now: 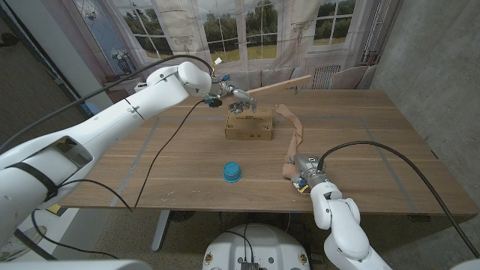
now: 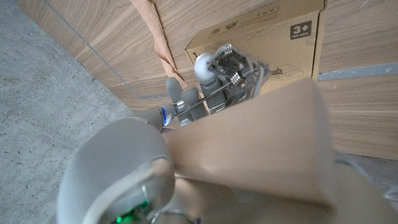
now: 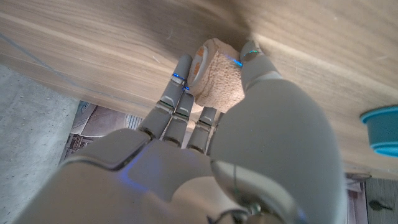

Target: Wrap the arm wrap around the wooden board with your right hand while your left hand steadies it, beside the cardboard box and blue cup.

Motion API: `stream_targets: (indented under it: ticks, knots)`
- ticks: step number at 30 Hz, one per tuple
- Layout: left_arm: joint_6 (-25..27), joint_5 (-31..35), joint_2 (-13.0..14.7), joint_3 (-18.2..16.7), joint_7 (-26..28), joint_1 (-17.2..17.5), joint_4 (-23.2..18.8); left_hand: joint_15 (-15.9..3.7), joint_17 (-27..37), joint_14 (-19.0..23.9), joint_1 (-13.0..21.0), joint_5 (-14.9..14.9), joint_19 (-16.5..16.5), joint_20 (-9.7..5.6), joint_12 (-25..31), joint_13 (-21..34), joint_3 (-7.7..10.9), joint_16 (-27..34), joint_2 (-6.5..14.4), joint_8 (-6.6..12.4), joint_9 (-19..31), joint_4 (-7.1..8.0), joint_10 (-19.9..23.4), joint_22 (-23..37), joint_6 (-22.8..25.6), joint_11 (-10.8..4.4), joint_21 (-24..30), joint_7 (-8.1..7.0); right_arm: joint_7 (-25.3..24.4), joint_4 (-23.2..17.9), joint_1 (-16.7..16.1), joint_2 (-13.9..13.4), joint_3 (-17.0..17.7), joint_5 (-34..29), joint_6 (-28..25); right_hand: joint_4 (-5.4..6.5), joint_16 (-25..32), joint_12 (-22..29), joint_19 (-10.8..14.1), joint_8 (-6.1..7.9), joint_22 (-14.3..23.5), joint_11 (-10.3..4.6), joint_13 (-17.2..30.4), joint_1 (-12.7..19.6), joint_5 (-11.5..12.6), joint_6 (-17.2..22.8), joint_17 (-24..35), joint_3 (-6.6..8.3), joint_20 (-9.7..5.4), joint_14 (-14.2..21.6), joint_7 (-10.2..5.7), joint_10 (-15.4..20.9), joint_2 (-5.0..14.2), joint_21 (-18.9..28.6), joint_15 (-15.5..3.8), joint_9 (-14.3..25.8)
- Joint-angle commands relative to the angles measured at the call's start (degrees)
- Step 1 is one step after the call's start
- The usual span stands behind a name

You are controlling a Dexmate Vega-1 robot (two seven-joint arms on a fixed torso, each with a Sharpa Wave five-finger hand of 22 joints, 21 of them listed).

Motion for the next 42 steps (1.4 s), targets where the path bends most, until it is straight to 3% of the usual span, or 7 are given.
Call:
stream_targets:
  ticks: [1, 17, 29, 36, 42]
  knots:
    - [0.5, 0.3, -0.5, 0.9, -0.3, -0.5, -0.2, -4.90, 13.0, 5.0, -0.1, -0.2, -0.3, -5.57, 13.2, 0.3, 0.38, 4.7, 0.5, 0.22, 0.0, 0.13, 0.4, 0.3, -0.3, -0.56, 3.5, -0.13, -32.2, -1.1, -4.0, -2.0, 4.1, 20.6, 5.7, 0.80, 0.6, 1.4, -0.4, 0.62, 0.1, 0.84, 5.8, 12.8, 0.1, 13.7, 19.2, 0.29, -1.00, 18.8, 2.58, 8.0, 13.94, 0.7, -13.84, 0.1]
    - [1.7, 0.8, -0.8, 1.8, -0.7, -1.1, -0.8, -4.88, 12.9, 4.9, -0.2, -0.2, -0.4, -5.46, 13.1, 0.3, 0.46, 4.8, 0.5, 0.48, -0.2, 0.08, 0.4, 0.3, -0.4, -0.45, 3.6, -0.19, -55.7, 2.6, -3.8, -3.9, 4.3, 26.9, 9.7, 0.74, -0.1, 1.9, -0.9, 0.98, 0.1, 0.74, 6.0, 13.1, 0.4, 14.4, 19.9, -0.24, -1.01, 19.8, 2.51, 8.6, 13.62, 2.4, -13.82, 0.0]
    - [1.8, 2.1, -1.8, 3.8, -2.8, -3.2, 0.3, -4.83, 13.0, 4.5, -0.5, -0.1, -0.8, -5.16, 13.1, 0.3, 0.31, 4.9, -0.5, 0.59, -0.8, 0.01, 0.1, 0.6, 0.0, -0.54, 3.6, -0.51, -64.7, 3.8, -2.7, -5.1, 4.3, 27.4, 10.7, 0.85, -0.7, 2.0, -1.2, 1.09, 0.0, 0.55, 5.9, 13.0, 0.5, 14.4, 20.3, -0.53, -1.16, 20.1, 2.23, 8.7, 13.57, 3.3, -13.83, 0.0]
    - [-0.1, 1.2, -2.5, 3.9, -4.6, -4.0, 2.1, -4.83, 13.2, 3.6, -0.5, 0.4, -1.4, -4.74, 13.1, 0.3, 0.06, 5.1, -2.7, 0.43, -1.9, -0.49, -0.3, 0.3, 1.0, 0.08, 3.4, -1.15, -67.9, 3.6, -2.6, -5.3, 4.7, 27.6, 10.5, 0.87, -1.0, 2.1, -1.3, 1.20, -0.1, 0.33, 6.0, 13.0, 0.6, 14.5, 20.5, -0.69, -1.22, 20.3, 2.10, 8.6, 13.52, 3.8, -13.83, 0.0]
    - [-1.2, 0.2, -3.0, 3.7, -5.7, -4.3, 3.6, -4.82, 12.7, 3.4, -0.2, 1.3, -1.5, -4.61, 13.1, 0.3, 0.45, 5.0, -3.3, -0.13, -3.4, -0.53, -0.3, -0.1, 1.9, 0.34, 3.3, -1.29, -70.5, 3.7, -2.4, -5.3, 5.0, 27.5, 10.7, 0.89, -1.4, 2.1, -1.5, 1.24, -0.3, 0.35, 5.9, 13.1, 0.6, 14.4, 20.8, -0.81, -1.30, 20.4, 2.12, 8.7, 13.51, 4.3, -13.83, 0.0]
